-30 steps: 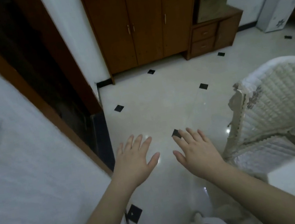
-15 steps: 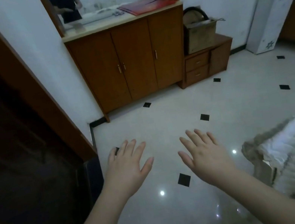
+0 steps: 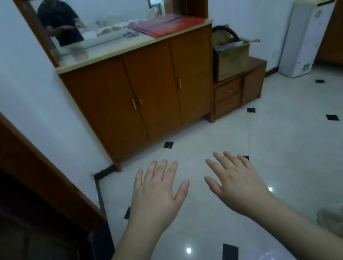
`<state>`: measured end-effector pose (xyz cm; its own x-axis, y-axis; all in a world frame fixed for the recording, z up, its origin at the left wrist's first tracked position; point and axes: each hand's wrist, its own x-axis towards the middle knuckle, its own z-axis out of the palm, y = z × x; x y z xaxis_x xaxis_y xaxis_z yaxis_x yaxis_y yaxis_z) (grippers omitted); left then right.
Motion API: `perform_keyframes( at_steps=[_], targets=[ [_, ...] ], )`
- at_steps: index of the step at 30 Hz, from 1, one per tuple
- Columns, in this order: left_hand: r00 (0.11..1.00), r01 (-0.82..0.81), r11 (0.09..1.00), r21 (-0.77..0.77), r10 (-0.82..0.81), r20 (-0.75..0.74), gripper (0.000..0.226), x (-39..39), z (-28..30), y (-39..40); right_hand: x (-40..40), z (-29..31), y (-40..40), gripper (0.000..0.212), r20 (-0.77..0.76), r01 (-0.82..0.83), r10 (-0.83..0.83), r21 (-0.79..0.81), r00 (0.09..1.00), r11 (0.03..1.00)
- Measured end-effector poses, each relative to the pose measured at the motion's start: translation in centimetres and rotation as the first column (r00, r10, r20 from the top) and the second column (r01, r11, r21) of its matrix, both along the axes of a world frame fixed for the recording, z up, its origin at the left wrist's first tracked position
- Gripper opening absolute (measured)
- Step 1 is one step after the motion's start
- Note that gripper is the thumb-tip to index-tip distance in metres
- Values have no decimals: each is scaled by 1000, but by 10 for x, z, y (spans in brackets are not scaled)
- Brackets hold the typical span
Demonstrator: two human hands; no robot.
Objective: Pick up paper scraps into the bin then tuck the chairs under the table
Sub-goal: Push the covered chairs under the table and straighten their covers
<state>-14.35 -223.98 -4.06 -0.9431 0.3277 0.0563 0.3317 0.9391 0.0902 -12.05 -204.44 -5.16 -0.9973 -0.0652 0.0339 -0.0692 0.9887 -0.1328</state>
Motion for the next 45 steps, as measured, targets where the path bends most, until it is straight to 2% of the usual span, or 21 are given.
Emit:
perform_keyframes(
  at_steps=[6,8,12,15,18,26,32,35,40,45],
  targets=[
    [972,236,972,-17,-236,-16,67,-100,0,69,-44,4,63,61,-30,239,-238,16,971,971],
    [947,320,947,-17,-320,-15,69,-123,-1,106,-53,3,91,66,-62,340,-338,23,939,940],
    [880,474,880,-29,-475,-1,83,-153,-4,188,-65,-5,159,53,-99,517,-515,-11,851,856],
    [822,568,822,-35,-569,-16,79,-176,-1,253,-76,-8,216,54,-134,608,-603,-4,787,794],
    [777,627,778,-31,-628,-34,69,-198,9,320,-87,-5,276,54,-126,658,-656,-31,744,752],
    [672,722,686,-88,-726,-149,63,-229,10,486,-111,-9,411,56,-144,765,-765,-68,627,640],
    [650,745,661,-89,-749,-125,60,-265,-5,579,-136,-18,483,56,-123,826,-828,-79,547,557],
    [606,787,615,-53,-786,-119,61,-294,-14,624,-166,-23,519,56,-129,835,-837,-85,532,544],
    [560,813,581,-47,-801,-214,66,-365,-25,694,-232,-26,589,57,-141,841,-833,-14,534,541],
    [503,852,521,-52,-841,-197,67,-430,-24,768,-287,-18,658,61,-110,891,-886,8,451,453]
  ],
)
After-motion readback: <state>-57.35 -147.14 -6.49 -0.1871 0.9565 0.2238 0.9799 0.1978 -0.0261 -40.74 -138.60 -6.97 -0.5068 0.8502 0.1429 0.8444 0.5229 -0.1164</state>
